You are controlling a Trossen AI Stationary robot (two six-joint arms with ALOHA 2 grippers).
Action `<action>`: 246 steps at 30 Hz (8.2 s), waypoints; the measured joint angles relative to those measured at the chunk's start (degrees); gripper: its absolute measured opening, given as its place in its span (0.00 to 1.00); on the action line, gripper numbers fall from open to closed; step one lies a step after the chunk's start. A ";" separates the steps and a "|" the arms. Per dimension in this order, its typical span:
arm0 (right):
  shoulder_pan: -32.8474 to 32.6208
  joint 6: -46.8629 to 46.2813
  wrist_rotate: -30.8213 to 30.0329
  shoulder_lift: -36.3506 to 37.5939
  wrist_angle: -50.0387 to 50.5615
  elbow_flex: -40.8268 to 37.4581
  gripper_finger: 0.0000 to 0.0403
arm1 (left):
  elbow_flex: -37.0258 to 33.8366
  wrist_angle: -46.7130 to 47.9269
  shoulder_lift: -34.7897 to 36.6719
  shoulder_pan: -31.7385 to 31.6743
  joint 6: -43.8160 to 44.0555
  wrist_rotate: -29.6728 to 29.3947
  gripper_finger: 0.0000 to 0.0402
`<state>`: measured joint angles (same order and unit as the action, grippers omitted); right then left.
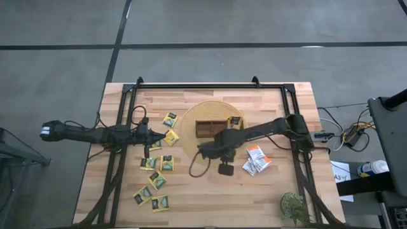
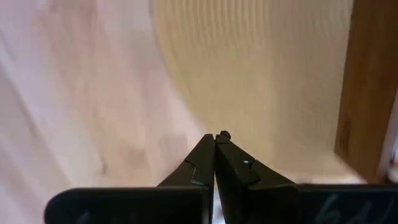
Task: Pick & Place Tea
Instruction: Put the white tea bag into the middle section of the wooden organizer
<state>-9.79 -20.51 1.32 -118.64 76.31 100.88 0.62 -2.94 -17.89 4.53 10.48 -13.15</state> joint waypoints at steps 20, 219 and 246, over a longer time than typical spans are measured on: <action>-20.61 -25.48 -22.19 10.70 10.79 -0.76 0.02 | 0.01 0.01 0.00 -0.02 0.00 0.00 0.00; 28.58 24.30 1.68 5.20 -12.14 -7.87 0.02 | 0.00 0.00 0.00 0.00 0.00 0.00 0.00; 26.61 38.03 -4.35 5.10 -12.42 -7.34 0.02 | 0.02 0.00 0.00 0.00 0.00 0.00 0.00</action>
<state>16.82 17.52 -3.02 -113.54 63.90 93.54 0.64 -2.94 -17.89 4.54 10.49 -13.15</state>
